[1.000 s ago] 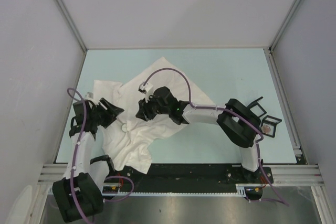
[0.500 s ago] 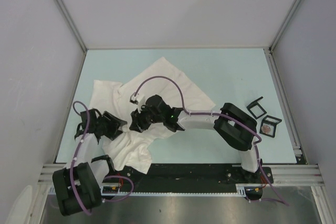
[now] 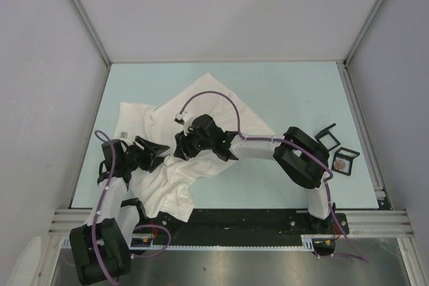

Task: Remove the brooch from the garment
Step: Remove the brooch from the clothes.

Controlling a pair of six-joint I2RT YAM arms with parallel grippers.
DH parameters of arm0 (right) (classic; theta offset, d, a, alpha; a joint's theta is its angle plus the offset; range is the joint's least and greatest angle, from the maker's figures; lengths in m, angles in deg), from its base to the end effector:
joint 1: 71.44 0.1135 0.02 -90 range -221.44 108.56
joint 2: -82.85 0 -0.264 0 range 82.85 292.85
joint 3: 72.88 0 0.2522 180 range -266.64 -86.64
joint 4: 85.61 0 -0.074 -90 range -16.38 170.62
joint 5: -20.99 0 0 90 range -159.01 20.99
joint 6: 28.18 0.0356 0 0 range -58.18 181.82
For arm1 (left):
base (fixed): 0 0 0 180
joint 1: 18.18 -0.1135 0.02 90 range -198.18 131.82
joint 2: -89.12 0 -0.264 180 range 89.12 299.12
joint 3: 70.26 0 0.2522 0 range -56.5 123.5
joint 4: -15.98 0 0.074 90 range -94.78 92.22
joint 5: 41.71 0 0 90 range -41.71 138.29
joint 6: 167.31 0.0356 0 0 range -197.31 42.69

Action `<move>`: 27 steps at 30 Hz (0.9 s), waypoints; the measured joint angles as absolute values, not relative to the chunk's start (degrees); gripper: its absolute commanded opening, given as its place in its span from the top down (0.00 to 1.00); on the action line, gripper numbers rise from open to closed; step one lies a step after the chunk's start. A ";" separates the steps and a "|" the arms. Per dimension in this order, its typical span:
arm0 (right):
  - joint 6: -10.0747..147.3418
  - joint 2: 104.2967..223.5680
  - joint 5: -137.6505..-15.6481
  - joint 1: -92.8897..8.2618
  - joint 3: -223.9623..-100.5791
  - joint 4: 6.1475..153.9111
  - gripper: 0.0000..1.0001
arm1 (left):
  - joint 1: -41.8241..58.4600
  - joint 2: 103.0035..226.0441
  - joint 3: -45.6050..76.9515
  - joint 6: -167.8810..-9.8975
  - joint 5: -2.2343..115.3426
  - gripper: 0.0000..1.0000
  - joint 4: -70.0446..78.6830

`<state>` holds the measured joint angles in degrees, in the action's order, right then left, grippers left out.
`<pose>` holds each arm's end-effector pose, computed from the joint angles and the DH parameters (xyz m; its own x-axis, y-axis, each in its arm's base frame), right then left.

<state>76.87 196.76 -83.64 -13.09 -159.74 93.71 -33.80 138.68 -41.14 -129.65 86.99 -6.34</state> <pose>0.2272 0.3857 0.1897 -0.4801 -0.3001 -0.8243 -0.8453 0.4094 0.3433 0.1599 0.0216 0.1572 -0.5831 -0.8046 -0.1125 -0.3759 0.3900 -0.8406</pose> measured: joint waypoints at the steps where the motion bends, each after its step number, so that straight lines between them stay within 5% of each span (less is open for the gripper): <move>1: 77.06 196.76 -83.18 -13.20 -159.74 93.44 0.53 | -33.43 138.72 -41.69 -130.91 88.11 0.34 -5.05; 15: 95.84 195.99 -81.65 -13.95 -153.70 97.66 0.44 | -28.42 138.26 -44.86 -139.00 91.01 0.29 1.96; 21: 104.84 195.99 -84.21 -14.21 -152.55 101.60 0.55 | -28.42 131.79 -37.69 -132.23 83.06 0.29 -9.73; 27: 110.44 196.91 -85.56 -14.12 -152.52 107.08 0.55 | -28.57 133.98 -34.54 -127.37 78.23 0.34 -13.66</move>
